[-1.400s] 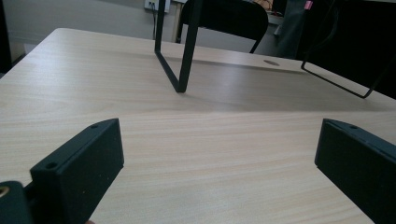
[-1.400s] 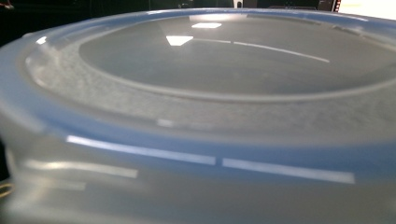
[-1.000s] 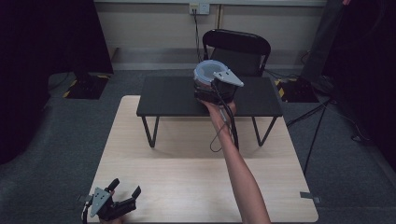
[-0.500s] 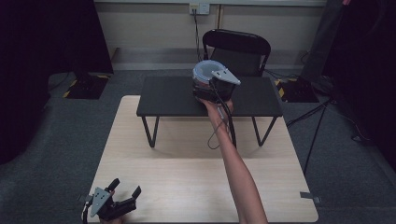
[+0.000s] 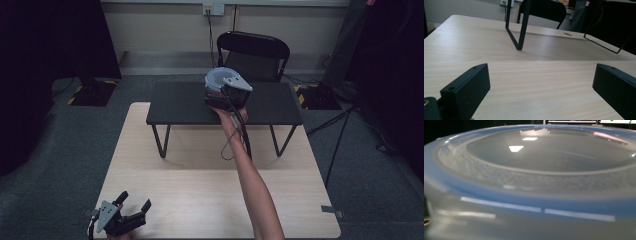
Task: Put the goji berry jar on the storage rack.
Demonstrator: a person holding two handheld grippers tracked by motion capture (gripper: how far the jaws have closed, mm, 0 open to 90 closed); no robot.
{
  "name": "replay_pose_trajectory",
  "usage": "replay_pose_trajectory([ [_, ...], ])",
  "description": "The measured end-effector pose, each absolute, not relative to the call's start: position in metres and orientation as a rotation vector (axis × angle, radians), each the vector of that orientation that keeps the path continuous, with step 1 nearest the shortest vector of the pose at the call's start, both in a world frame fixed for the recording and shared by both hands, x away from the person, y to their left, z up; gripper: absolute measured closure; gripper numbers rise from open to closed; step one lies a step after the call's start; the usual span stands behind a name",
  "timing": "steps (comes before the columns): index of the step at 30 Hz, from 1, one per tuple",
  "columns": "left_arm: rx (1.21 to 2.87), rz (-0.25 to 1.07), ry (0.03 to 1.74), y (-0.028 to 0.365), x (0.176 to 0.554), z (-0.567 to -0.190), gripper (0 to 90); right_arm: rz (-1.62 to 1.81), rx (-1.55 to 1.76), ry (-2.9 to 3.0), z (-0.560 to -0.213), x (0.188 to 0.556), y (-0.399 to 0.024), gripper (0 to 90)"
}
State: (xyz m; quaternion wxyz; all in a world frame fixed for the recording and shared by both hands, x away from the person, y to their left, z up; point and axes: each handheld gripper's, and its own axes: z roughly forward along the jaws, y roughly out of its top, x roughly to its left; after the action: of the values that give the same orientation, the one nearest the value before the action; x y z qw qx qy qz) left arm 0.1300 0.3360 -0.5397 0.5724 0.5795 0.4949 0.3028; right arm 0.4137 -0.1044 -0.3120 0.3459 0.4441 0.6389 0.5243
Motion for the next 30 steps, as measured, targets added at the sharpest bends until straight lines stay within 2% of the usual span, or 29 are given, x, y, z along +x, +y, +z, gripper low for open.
replay_pose_trajectory([
  [13,1.359,0.710,1.160,0.336,0.130,-0.540,0.4,1.324,1.170,1.633,-0.312,0.410,-0.095,0.9],
  [30,1.361,0.716,1.160,0.335,0.129,-0.540,0.3,1.401,1.157,1.587,-0.321,0.394,-0.106,0.0],
])
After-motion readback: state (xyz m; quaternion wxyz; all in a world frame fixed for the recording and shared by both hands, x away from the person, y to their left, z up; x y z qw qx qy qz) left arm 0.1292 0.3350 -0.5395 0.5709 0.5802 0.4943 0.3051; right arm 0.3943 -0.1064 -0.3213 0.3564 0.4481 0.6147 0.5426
